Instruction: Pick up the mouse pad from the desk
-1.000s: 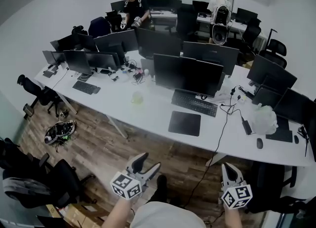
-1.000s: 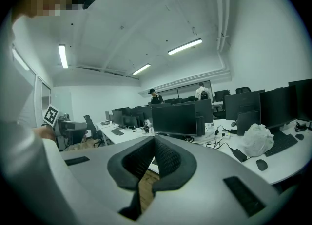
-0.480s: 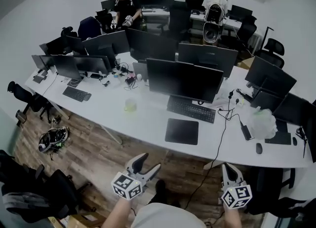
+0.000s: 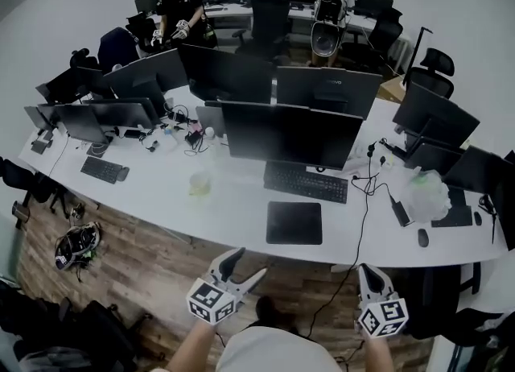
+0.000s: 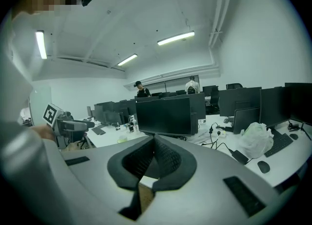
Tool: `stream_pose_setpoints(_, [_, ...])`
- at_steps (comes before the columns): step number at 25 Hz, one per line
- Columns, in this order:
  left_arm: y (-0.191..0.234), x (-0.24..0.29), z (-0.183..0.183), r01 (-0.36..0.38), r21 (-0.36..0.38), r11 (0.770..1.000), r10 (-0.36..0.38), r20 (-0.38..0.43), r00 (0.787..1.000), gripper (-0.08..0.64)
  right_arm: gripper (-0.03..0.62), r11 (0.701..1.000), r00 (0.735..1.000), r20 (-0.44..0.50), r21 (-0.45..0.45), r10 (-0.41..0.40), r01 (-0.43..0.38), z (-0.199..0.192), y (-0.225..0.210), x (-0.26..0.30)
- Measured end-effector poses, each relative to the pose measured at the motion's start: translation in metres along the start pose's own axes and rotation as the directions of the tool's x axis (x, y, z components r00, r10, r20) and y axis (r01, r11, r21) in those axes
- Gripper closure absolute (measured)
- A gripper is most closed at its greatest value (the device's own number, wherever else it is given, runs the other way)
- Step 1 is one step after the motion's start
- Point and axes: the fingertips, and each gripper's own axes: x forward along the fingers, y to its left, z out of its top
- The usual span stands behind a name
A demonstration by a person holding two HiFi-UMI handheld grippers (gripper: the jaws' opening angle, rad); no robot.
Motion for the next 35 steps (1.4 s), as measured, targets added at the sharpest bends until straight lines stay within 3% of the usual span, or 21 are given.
stream_pose_setpoints(7, [0.043,0.016,0.0,0.068,0.002,0.998,-0.068,-0.039,0.997,0.216,0.581,0.999,0.999,-0.011,-0.008,-0.046,0.046,0.005,0.015,0.039])
stream_pose_setpoints(17, [0.065,0.027,-0.007,0.093,-0.016,0.996,-0.094,-0.06,0.994,0.213,0.581,0.998,0.997,-0.033,-0.024,-0.066,0.065,0.001,0.017,0.066])
stream_pose_setpoints(28, [0.076,0.049,-0.02,0.069,-0.047,0.996,-0.073,-0.09,0.993,0.209,0.581,0.999,0.997,-0.066,0.016,-0.027,0.028,-0.009,0.002,0.099])
stream_pose_setpoints(35, [0.081,0.088,-0.021,0.031,-0.059,0.998,-0.036,-0.101,0.994,0.206,0.581,0.999,0.995,-0.094,0.028,0.027,-0.024,-0.011,-0.031,0.132])
